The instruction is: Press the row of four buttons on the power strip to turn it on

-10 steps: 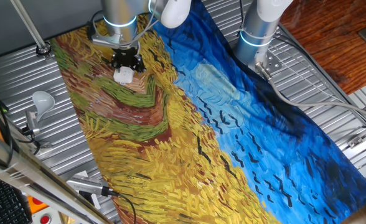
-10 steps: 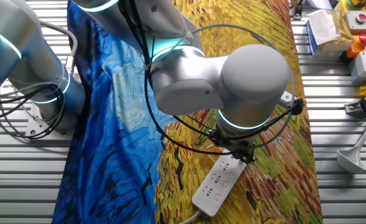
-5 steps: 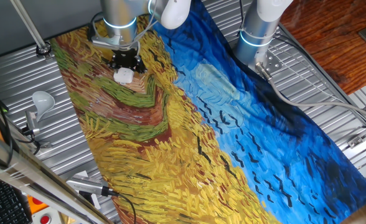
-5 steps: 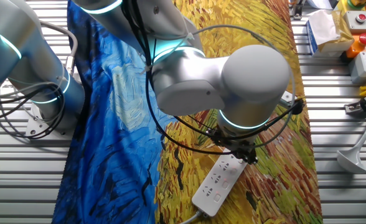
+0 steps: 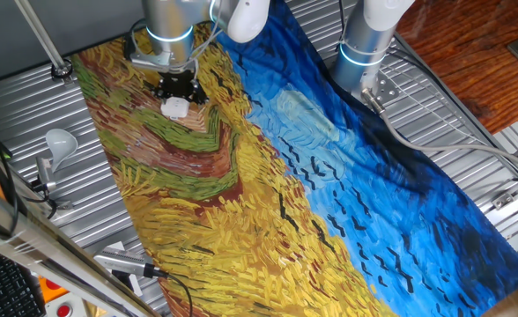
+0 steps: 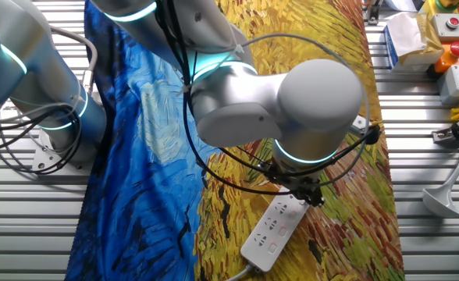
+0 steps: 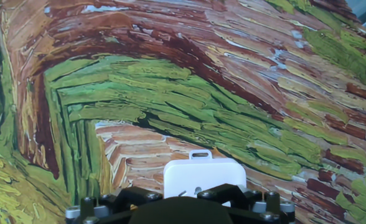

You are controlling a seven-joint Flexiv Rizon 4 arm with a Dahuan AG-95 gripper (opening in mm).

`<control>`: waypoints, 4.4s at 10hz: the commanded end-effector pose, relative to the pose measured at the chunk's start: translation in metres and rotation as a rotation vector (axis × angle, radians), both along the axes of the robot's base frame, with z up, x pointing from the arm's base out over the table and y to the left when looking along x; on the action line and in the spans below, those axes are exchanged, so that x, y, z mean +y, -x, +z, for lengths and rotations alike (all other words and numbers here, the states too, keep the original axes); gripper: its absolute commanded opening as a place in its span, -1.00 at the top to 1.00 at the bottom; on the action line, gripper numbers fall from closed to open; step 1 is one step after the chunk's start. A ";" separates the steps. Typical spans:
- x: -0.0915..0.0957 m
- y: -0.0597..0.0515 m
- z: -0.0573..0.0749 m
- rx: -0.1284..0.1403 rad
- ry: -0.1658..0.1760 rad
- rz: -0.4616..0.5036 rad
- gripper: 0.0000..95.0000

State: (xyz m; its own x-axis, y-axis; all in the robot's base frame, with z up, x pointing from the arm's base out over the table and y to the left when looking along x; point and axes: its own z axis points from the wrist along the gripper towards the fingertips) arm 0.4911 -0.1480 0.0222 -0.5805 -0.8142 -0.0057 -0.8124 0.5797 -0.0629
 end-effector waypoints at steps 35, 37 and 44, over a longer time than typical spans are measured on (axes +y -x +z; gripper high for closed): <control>0.001 0.010 -0.025 -0.032 0.006 0.003 -1.00; 0.001 0.010 -0.025 -0.035 0.010 -0.002 -1.00; 0.000 0.009 -0.030 -0.035 0.015 0.003 -1.00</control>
